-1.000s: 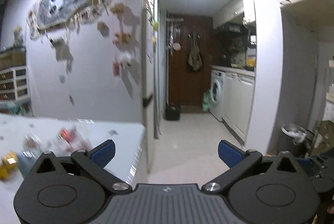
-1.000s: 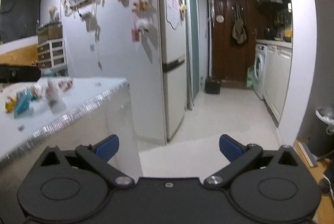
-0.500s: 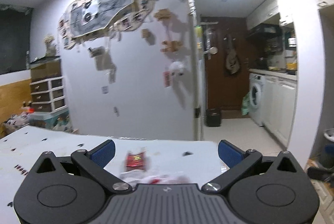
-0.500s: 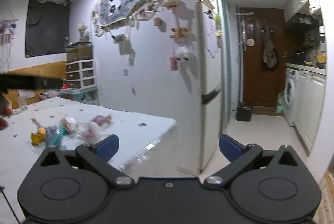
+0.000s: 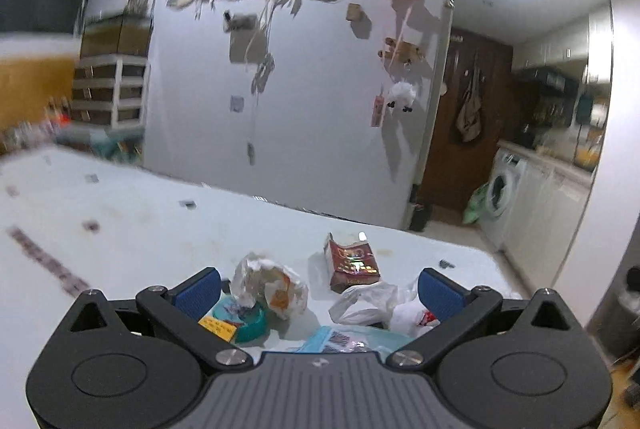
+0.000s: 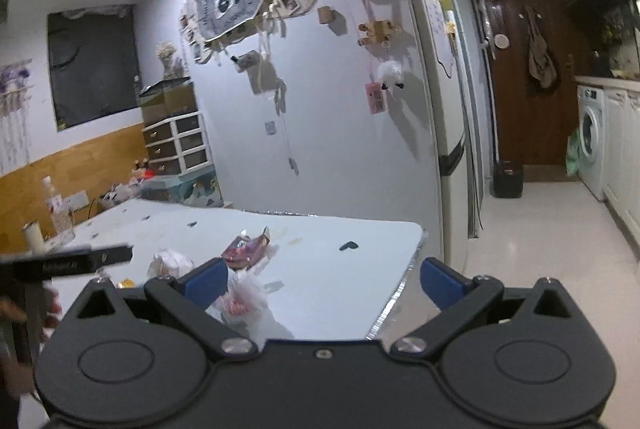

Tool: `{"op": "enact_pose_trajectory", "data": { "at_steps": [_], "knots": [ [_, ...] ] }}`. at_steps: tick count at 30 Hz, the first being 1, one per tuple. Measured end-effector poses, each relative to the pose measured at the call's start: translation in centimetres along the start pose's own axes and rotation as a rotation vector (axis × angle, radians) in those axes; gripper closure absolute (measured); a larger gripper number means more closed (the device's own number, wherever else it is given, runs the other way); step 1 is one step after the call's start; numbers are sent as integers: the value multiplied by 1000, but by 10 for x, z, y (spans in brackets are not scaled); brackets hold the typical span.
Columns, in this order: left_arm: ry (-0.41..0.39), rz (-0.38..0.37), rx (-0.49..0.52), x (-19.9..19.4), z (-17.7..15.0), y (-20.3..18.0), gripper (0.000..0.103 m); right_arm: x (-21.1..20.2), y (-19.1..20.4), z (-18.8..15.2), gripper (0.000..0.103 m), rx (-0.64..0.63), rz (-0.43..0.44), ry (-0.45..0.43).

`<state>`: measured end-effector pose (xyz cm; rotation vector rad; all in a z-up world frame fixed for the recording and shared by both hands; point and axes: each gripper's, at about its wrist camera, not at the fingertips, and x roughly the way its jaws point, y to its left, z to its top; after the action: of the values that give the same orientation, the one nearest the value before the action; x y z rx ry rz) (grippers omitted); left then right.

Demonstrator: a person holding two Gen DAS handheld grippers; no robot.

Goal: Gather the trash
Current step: 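Grasp the teal snack bag with the left tool while the right tool grasps the white plastic bag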

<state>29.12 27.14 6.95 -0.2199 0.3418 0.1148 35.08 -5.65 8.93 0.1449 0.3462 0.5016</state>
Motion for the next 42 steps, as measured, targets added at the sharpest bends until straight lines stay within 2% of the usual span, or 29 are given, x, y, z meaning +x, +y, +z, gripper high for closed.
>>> {"op": "enact_pose_trajectory", "data": {
  "at_steps": [2,6,10,12,15,20,24,30,32,34,39,41,42],
  "knots": [
    [26,-66,-51,9,2,14,0,12,7,1,0,7,12,9],
    [55,-150,-80,17,-1,25,0,34,23,1,0,-4,33,42],
    [121,-279,-86,31,-4,30,0,52,34,0,0,49,124,64],
    [173,-317,-89,37,-9,31,0,59,37,-1,0,89,154,71],
    [228,-328,-72,39,-14,28,0,70,41,-3,0,122,149,80],
    [257,-448,-54,27,-20,17,0,81,50,-10,0,48,102,117],
    [254,-384,30,20,-27,1,0,86,52,-14,0,-3,64,138],
    [279,-307,137,21,-36,-12,1,90,53,-17,1,-42,77,150],
    [287,-291,142,23,-38,-11,2,91,54,-18,11,-56,103,162],
    [293,-278,135,24,-39,-8,9,93,55,-19,16,-56,131,179],
    [284,-257,111,25,-39,-1,16,99,59,-21,28,-54,137,187],
    [277,-256,112,25,-39,-1,18,101,60,-22,42,-55,136,196],
    [273,-254,113,25,-39,-1,19,102,61,-22,46,-61,132,200]
  ]
}}
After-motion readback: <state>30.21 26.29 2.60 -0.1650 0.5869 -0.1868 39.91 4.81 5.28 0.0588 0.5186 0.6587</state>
